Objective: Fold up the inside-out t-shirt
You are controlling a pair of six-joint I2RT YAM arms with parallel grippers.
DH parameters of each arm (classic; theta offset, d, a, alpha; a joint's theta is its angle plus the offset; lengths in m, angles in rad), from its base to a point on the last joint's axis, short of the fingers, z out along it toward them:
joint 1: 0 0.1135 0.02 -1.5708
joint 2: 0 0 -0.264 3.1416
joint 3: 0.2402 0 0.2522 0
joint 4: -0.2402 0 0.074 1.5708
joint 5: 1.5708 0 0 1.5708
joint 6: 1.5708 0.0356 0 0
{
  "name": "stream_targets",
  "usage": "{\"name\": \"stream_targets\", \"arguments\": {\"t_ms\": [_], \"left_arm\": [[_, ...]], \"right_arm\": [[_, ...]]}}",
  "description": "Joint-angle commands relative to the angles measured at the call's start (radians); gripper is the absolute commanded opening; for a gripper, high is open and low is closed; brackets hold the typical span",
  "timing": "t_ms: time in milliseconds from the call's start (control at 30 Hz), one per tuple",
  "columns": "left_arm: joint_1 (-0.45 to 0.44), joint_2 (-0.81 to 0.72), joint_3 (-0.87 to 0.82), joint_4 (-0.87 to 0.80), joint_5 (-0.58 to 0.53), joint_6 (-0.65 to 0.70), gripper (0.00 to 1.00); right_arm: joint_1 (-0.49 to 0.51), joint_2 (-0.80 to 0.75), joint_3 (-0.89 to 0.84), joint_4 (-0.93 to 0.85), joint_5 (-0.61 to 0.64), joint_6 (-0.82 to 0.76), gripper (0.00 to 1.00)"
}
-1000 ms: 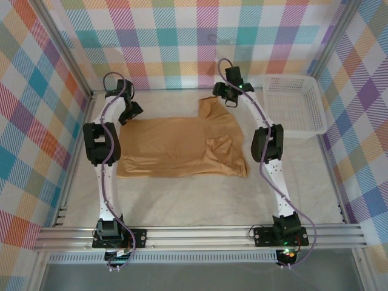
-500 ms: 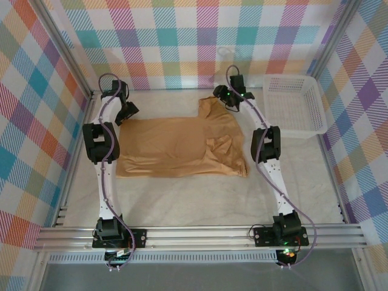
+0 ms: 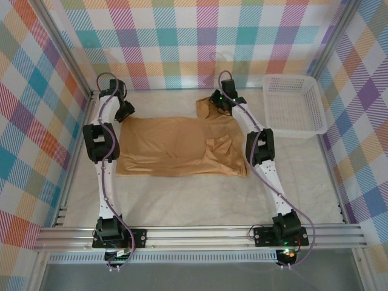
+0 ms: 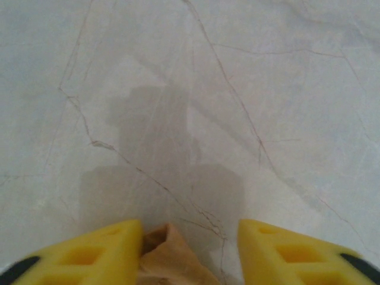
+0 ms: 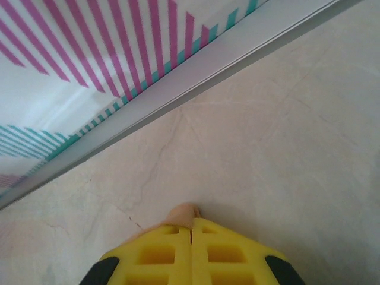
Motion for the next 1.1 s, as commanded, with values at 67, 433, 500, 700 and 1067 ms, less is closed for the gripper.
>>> {"name": "stream_targets", "arguments": {"t_ms": [67,433,500,700,1067], "left_arm": [[0.008,0.030,0.000,-0.054,0.063,-0.009,0.18],[0.005,-0.049,-0.002,-0.095,0.090,-0.020,0.00],[0.001,-0.078,-0.006,-0.099,0.085,-0.016,0.00],[-0.010,-0.197,-0.078,-0.095,0.059,-0.009,0.00],[-0.017,-0.576,-0.620,0.083,0.020,-0.035,0.00]], "right_arm": [[-0.010,-0.088,0.020,-0.029,0.022,-0.054,0.00],[-0.009,-0.275,-0.068,-0.068,-0.018,-0.120,0.00],[-0.009,-0.299,-0.069,-0.086,-0.023,-0.134,0.00],[-0.010,-0.409,-0.126,-0.174,-0.078,-0.168,0.00],[-0.006,-1.008,-1.009,0.016,-0.111,-0.173,0.00]]}}
